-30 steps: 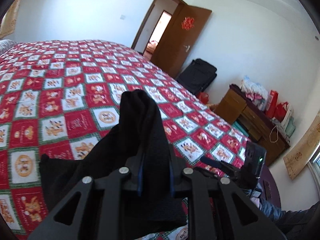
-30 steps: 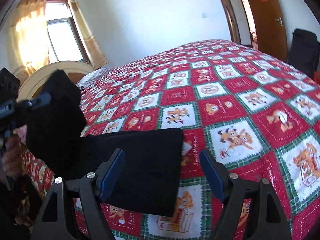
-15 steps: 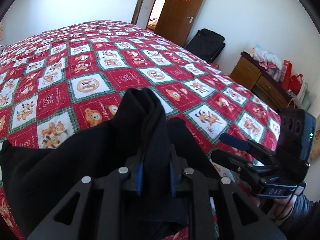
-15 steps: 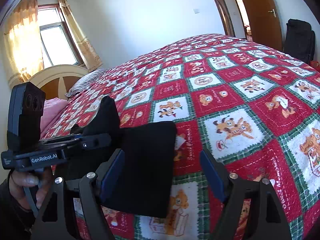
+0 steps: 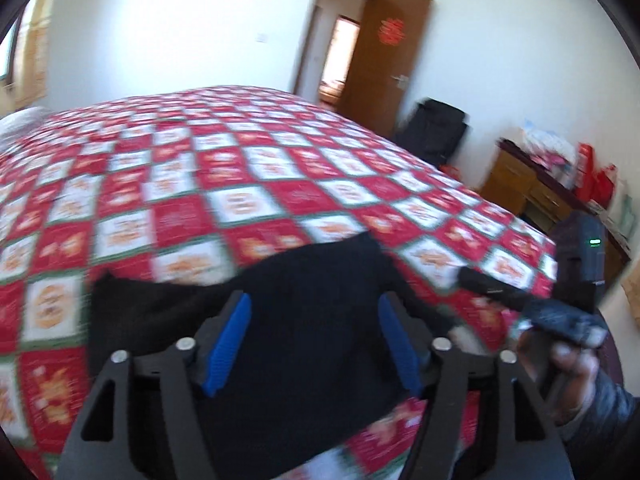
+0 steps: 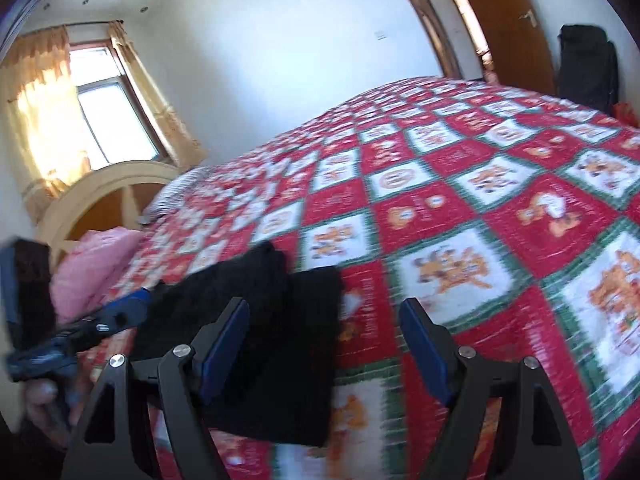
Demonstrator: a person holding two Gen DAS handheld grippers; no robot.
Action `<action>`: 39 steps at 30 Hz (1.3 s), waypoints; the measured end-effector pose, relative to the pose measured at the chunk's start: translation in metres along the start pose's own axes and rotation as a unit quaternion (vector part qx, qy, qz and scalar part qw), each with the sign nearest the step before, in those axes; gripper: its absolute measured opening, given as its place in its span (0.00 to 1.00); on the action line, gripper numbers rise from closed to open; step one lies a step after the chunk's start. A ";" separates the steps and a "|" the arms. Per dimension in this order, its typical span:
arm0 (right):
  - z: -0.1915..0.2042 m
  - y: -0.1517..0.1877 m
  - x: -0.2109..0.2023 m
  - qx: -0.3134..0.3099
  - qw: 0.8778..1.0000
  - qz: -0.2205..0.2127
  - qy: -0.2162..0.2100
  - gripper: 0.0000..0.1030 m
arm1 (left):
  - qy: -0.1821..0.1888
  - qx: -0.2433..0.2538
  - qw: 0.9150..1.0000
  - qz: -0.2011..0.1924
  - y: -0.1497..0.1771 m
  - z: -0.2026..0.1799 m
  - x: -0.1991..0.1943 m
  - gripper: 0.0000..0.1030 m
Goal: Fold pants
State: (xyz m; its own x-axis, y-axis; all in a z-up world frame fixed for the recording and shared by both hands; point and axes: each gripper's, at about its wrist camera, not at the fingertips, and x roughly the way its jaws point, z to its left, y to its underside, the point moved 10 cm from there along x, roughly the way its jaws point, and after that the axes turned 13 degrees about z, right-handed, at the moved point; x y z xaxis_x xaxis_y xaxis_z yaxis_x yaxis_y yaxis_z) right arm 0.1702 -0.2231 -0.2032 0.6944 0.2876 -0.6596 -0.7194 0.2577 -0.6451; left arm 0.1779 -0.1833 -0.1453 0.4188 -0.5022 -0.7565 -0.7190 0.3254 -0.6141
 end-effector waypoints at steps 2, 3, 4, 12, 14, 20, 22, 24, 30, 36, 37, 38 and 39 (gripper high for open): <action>0.020 0.001 0.002 -0.002 0.999 0.014 -0.037 0.76 | -0.038 -0.015 0.999 -0.010 0.006 0.026 -0.004 0.73; 0.029 0.002 0.005 -0.005 0.999 0.025 -0.047 0.76 | -0.060 -0.023 0.998 -0.011 0.009 0.040 -0.003 0.74; 0.038 0.004 0.009 -0.011 0.998 0.039 -0.052 0.76 | -0.081 -0.031 0.996 -0.007 0.013 0.054 -0.002 0.74; 0.060 0.022 0.045 -0.012 0.993 0.117 -0.030 0.48 | -0.115 -0.064 0.991 0.003 0.028 0.091 0.008 0.74; 0.064 0.026 0.045 -0.031 0.991 0.125 -0.025 0.24 | -0.111 -0.065 0.992 0.002 0.029 0.090 0.007 0.74; 0.060 0.023 0.027 -0.041 0.993 0.107 -0.019 0.15 | -0.105 -0.066 0.992 -0.003 0.030 0.087 0.007 0.81; 0.051 0.023 0.027 -0.034 0.994 0.106 -0.013 0.15 | -0.107 -0.068 0.992 0.000 0.031 0.090 0.009 0.84; 0.040 0.027 0.030 -0.019 0.994 0.111 -0.008 0.15 | -0.113 -0.072 0.991 0.005 0.033 0.093 0.013 0.88; 0.015 0.038 0.033 0.011 0.993 0.117 -0.007 0.15 | -0.109 -0.088 0.990 0.012 0.039 0.102 0.019 0.95; 0.004 0.042 0.037 0.029 0.992 0.119 -0.007 0.15 | -0.101 -0.096 0.990 0.021 0.043 0.104 0.028 0.96; 0.006 0.041 0.037 0.025 0.992 0.120 -0.004 0.15 | -0.101 -0.096 0.990 0.021 0.043 0.104 0.027 0.96; 0.006 0.041 0.036 0.022 0.993 0.119 0.000 0.15 | -0.100 -0.096 0.990 0.021 0.043 0.104 0.027 0.96; 0.007 0.041 0.035 0.018 0.993 0.117 0.006 0.15 | -0.100 -0.096 0.990 0.020 0.043 0.104 0.027 0.96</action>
State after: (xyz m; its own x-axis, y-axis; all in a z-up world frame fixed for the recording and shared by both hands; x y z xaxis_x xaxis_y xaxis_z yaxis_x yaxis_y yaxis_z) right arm 0.1651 -0.1957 -0.2497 0.5080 0.3317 -0.7949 -0.8611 0.2178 -0.4594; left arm 0.2160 -0.0992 -0.2157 0.4755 -0.3160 -0.8210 -0.8216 0.1741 -0.5428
